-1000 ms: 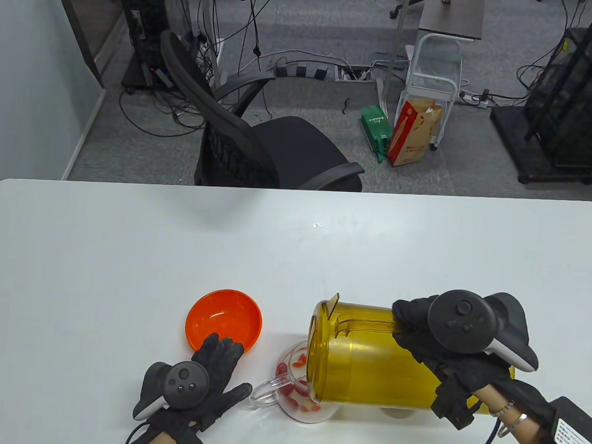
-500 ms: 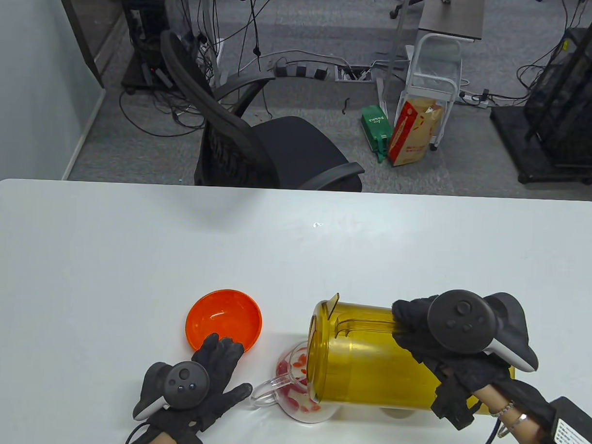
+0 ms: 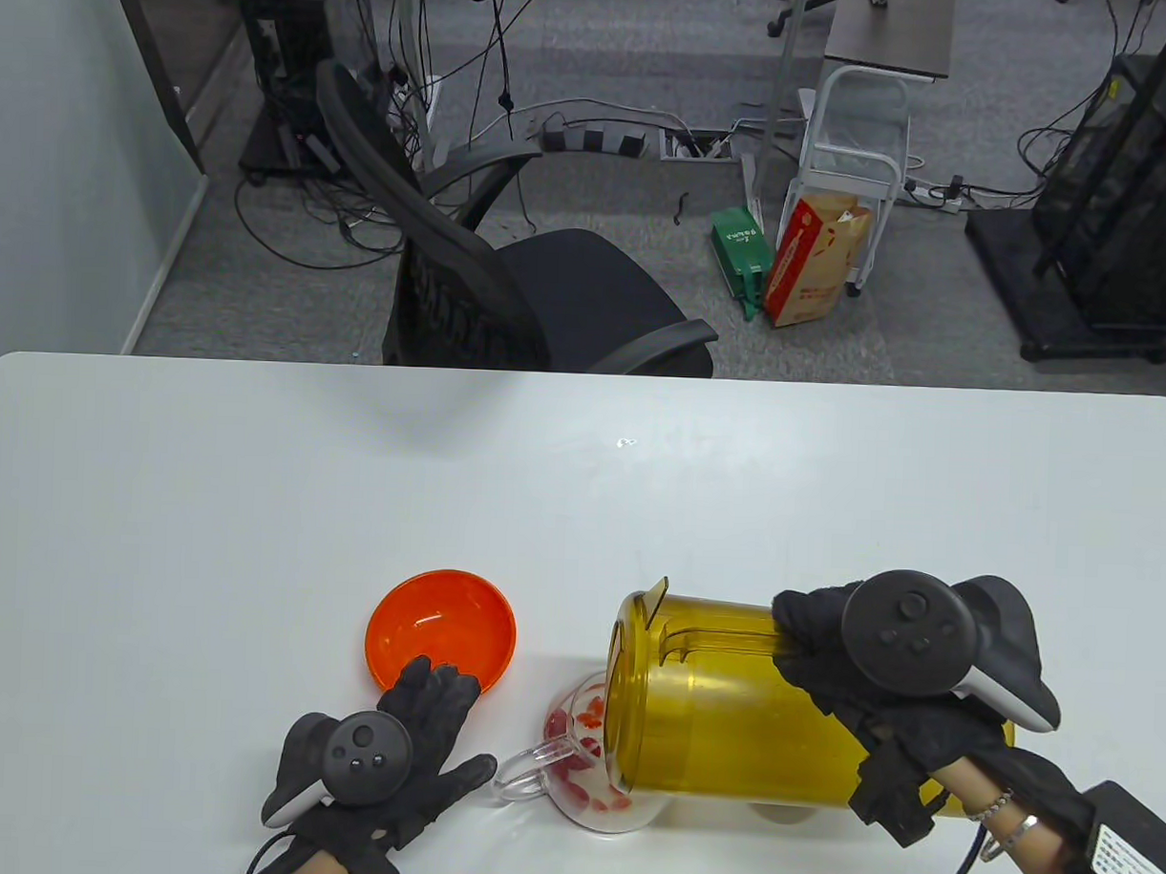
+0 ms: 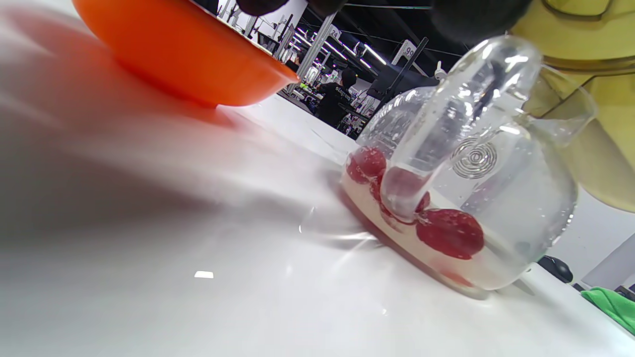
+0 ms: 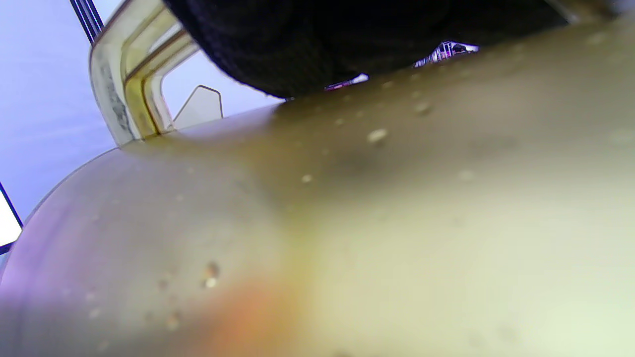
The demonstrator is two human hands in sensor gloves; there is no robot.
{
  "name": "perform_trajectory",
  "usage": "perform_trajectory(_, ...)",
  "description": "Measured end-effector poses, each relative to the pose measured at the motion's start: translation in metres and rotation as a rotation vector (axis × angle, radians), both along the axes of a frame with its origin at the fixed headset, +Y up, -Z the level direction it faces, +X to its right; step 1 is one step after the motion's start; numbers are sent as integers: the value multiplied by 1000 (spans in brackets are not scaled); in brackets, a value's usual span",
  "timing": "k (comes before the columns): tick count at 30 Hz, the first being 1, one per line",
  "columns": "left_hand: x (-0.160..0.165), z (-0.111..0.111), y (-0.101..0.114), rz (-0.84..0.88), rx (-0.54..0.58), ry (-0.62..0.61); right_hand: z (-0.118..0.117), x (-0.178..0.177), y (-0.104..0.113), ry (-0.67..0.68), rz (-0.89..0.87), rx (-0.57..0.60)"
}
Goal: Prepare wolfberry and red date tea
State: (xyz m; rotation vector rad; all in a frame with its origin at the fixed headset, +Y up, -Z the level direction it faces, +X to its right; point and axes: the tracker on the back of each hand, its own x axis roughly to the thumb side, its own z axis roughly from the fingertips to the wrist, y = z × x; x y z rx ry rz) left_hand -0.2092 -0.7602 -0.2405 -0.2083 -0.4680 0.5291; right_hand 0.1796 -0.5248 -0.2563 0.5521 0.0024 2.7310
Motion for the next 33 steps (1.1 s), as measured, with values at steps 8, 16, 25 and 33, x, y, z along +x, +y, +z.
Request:
perform_trajectory(8,0,0,0,2,1,1,0,0,0,1,1,-1)
perform_trajectory(16,0,0,0,1,0,-1,-1,-1,1,3,6,0)
perform_trajectory(25,0,0,1,0,2,-1,-1,-2,1,4,8,0)
perform_trajectory(33,0,0,0,-2,1,-1,-1,-2,1,5,9,0)
